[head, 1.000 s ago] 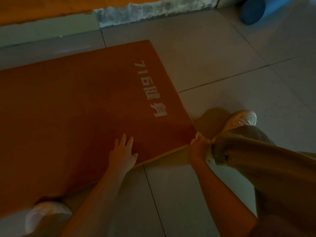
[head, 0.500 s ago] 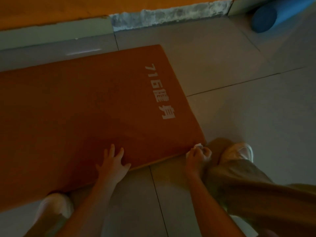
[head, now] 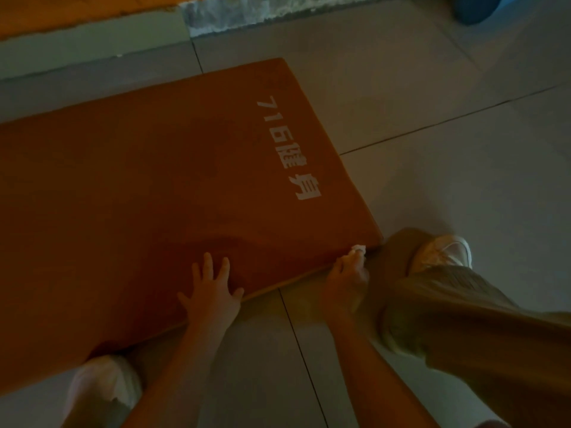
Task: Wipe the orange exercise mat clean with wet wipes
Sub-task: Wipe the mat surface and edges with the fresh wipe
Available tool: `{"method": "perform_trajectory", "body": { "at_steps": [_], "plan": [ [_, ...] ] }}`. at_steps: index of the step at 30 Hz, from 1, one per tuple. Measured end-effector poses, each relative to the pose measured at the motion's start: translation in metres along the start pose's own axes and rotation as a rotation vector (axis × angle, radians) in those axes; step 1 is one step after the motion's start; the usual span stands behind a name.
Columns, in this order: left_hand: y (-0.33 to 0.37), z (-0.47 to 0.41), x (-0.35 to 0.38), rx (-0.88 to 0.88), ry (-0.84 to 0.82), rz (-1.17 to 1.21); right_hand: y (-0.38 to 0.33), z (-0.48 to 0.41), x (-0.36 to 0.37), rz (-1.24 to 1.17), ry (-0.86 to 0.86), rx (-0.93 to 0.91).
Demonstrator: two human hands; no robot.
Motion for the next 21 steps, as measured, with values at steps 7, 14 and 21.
{"method": "perform_trajectory", "body": {
  "at_steps": [7,14,21],
  "plan": [
    [0.000,0.001,0.000,0.020,-0.001,-0.003,0.000,-0.012,-0.010,-0.148,0.096,0.126],
    [-0.003,0.001,0.000,0.041,0.004,-0.016,-0.007,0.003,0.006,-0.134,0.111,0.088],
    [-0.005,0.003,0.000,0.057,0.024,-0.017,-0.005,0.031,0.013,-0.148,0.061,0.096]
  ]
}}
Point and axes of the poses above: each hand's wrist, its own z-axis away from the middle knuckle, its own x-axis out of the palm, y = z × x, the point moved 1 cm from there along -z, towards the middle knuckle, and after that the axes turned 4 degrees about x, right-handed, at the moved point
